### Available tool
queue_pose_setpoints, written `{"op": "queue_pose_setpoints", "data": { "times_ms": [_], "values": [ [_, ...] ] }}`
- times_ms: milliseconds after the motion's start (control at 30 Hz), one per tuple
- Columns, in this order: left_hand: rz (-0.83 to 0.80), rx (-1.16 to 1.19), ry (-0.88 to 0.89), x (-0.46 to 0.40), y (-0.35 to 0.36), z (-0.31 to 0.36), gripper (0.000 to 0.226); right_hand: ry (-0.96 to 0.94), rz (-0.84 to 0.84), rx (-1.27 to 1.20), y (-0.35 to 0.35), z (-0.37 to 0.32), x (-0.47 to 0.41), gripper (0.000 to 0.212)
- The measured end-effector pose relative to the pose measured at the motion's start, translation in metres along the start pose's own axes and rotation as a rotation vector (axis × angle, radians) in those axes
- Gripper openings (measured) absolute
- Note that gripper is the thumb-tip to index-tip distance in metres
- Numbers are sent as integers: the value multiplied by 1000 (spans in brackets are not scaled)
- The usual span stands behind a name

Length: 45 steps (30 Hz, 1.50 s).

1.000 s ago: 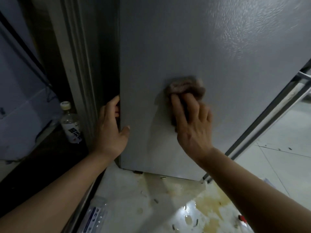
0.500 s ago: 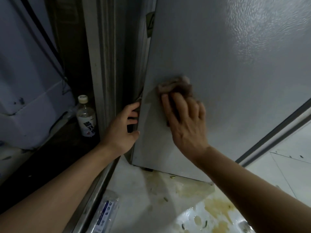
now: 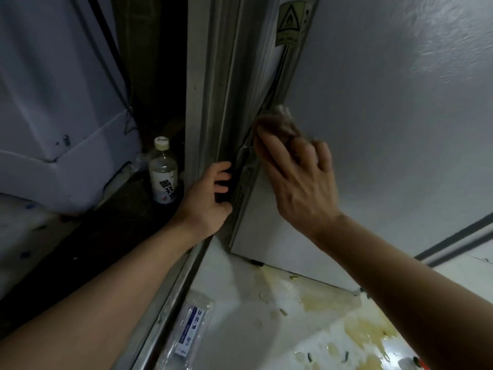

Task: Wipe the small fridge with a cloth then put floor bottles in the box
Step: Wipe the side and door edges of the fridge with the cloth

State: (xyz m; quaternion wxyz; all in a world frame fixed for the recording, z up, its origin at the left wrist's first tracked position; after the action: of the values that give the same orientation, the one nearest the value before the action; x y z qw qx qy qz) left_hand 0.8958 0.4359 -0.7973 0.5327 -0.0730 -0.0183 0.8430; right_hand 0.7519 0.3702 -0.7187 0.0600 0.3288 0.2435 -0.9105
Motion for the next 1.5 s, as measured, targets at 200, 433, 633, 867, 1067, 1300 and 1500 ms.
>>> {"op": "queue_pose_setpoints", "data": {
  "times_ms": [200,433,633,867,1067,1300,1500],
  "values": [
    [21,-37,32,2,-3,-14,72,-285,-183,19,35,-58,62,47],
    [-16,-111,21,8,17,-13,71,-406,-300,1,26,-29,120,63],
    [44,-195,32,7,49,-4,73,35,-14,-94,2,49,89,38],
    [145,-225,74,13,58,-5,74,-325,-222,-26,29,-4,156,56],
    [173,-123,53,19,69,-12,88,-181,-150,-106,16,48,168,39],
    [272,-85,40,18,82,-20,92,313,-78,-106,11,93,174,42],
    [280,-97,24,16,84,-19,94,-280,-398,42,25,36,221,70]
  ]
}}
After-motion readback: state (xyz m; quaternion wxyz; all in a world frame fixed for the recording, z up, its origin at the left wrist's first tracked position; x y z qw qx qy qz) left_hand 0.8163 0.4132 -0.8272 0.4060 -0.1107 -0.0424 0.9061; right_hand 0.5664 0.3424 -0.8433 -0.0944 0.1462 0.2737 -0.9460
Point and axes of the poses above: each hand's wrist, its own x-axis away from the middle knuckle, its own y-axis out of the palm, z = x × y, the point moved 3 cm from there along -x, towards the middle knuckle, and after that the axes turned 10 degrees about x, right-handed, at the moved point
